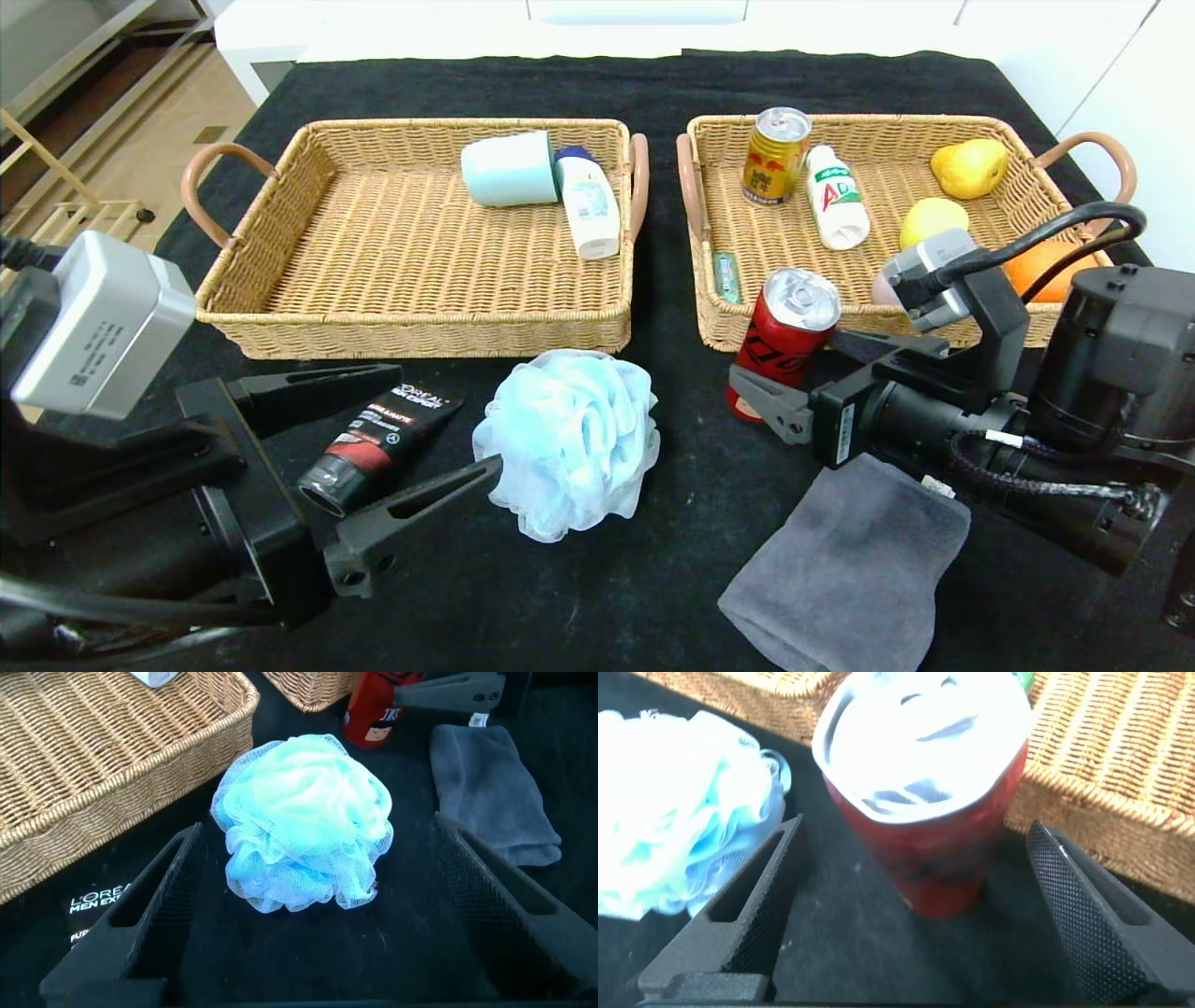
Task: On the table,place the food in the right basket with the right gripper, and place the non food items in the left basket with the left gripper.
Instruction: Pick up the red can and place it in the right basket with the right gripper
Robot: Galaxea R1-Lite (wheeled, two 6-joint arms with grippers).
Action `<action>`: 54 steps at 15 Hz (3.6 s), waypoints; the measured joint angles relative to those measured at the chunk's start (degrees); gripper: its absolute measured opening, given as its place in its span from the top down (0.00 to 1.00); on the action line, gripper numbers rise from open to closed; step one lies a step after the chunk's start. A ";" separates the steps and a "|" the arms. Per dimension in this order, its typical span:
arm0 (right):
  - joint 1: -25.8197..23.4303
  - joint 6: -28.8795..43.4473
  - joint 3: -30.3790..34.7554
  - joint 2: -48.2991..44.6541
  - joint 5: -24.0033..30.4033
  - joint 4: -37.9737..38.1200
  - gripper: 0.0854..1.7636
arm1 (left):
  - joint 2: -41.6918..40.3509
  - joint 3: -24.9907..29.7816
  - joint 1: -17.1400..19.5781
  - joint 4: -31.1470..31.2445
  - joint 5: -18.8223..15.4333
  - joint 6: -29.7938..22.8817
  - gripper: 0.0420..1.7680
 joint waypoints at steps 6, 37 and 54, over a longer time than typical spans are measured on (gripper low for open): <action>0.01 0.11 -1.37 1.83 -0.09 -2.12 0.03 | 0.26 0.06 0.02 -0.27 -0.02 0.00 0.03; -0.29 -0.07 -2.04 1.19 -1.08 2.01 0.46 | 0.09 0.24 0.00 -0.41 0.11 0.65 0.03; -3.69 0.69 -27.70 1.91 -1.33 11.19 0.46 | 0.65 0.17 0.28 -0.63 0.09 0.52 0.03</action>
